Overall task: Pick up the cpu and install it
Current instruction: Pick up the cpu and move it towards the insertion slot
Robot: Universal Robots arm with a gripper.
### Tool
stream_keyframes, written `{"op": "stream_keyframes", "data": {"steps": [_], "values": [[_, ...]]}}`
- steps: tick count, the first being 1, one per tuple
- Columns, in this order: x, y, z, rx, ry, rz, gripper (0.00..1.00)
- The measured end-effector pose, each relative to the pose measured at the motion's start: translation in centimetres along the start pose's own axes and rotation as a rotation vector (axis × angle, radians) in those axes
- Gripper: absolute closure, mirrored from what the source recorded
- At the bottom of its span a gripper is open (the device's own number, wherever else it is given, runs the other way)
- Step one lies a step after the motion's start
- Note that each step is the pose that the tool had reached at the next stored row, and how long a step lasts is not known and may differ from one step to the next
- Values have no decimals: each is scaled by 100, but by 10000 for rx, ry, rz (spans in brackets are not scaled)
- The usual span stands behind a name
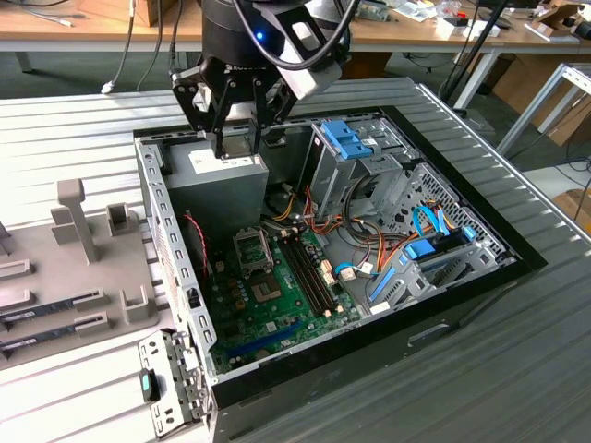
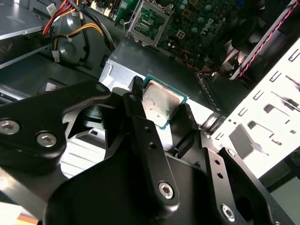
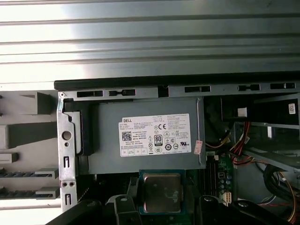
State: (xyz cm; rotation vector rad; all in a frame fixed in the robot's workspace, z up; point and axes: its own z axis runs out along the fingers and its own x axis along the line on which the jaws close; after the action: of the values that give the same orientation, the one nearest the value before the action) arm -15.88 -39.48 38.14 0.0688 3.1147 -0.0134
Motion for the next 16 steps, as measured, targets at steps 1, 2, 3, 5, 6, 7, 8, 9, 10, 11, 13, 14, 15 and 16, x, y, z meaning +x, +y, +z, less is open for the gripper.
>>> {"op": "stream_keyframes", "data": {"steps": [1,2,3,5,6,7,8,9,10,11,13,14,15,16], "values": [[-7,-2,1,0,0,0,53],[-13,-4,2,0,0,0,53],[-22,-7,4,0,0,0,53],[-35,-12,6,0,0,1,53],[-40,-13,7,0,0,1,53],[-45,-15,8,0,0,1,53],[-49,-17,9,-1,-1,0,53],[-57,-19,10,0,0,0,53],[-61,-20,11,0,0,0,53],[-65,-22,12,-1,-1,0,53],[-76,-25,14,-2,-1,0,53],[-80,-26,14,-1,-1,0,53],[-85,-27,16,-2,-1,0,53],[-94,-29,17,-1,0,0,53]]}}
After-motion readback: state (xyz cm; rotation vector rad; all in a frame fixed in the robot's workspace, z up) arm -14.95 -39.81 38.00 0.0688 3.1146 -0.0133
